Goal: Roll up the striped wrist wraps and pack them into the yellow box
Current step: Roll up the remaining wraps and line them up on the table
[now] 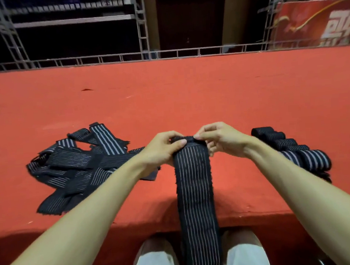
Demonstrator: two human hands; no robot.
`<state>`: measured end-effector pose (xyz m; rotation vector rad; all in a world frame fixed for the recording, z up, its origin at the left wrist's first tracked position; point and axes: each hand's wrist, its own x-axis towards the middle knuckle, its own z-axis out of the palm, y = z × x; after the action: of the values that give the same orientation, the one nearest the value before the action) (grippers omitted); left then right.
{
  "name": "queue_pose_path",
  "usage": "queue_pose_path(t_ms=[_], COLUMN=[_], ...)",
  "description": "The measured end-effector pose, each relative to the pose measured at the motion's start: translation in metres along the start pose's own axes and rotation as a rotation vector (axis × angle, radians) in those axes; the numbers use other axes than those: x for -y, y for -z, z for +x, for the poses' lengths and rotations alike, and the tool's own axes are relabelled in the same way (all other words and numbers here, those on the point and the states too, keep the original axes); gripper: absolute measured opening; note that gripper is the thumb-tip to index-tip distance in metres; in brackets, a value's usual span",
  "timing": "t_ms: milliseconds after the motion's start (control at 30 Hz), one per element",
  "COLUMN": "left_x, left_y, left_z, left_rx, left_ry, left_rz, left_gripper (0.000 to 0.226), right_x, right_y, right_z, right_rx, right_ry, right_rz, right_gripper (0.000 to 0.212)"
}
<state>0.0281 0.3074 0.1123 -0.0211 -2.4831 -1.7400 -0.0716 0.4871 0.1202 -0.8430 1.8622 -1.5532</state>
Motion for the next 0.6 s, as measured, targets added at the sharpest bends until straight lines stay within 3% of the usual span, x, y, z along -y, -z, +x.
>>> queue_pose_path(t_ms=[67,133,233,433,600], left_x=[0.025,0.052,0.084,0.135,0.17], left_y=[-0.005,-0.007,-0.011,-0.025,-0.039], left_z=[0.008,0.018,0.032,0.053,0.06], left_rx=[-0.054,-0.072,-0.147,-0.277,-0.319], left_ry=[-0.131,-0.221,-0.232,-0.154,-0.055], left_rz=[0.253,0.351,0.275,0.037,-0.12], left_gripper=[0.009,0.013,0.014,0.023,0.014], right_x=[-0.026,-0.047,-0.068,-0.117,-0.159], right_y=[-0.005,-0.01,-0.014,-0.025,-0.038], right_z=[0.009,0.017,0.034,0.07,0.084], right_rx=[-0.024,-0.027,-0.068,-0.274,-0.436], right_ry=[-0.06,-0.083,-0.094,-0.125,-0.1], right_rz=[0.002,0.041,0.102,0.218,0.301], right_gripper=[0.021,0.031,0.038,0.03,0.024])
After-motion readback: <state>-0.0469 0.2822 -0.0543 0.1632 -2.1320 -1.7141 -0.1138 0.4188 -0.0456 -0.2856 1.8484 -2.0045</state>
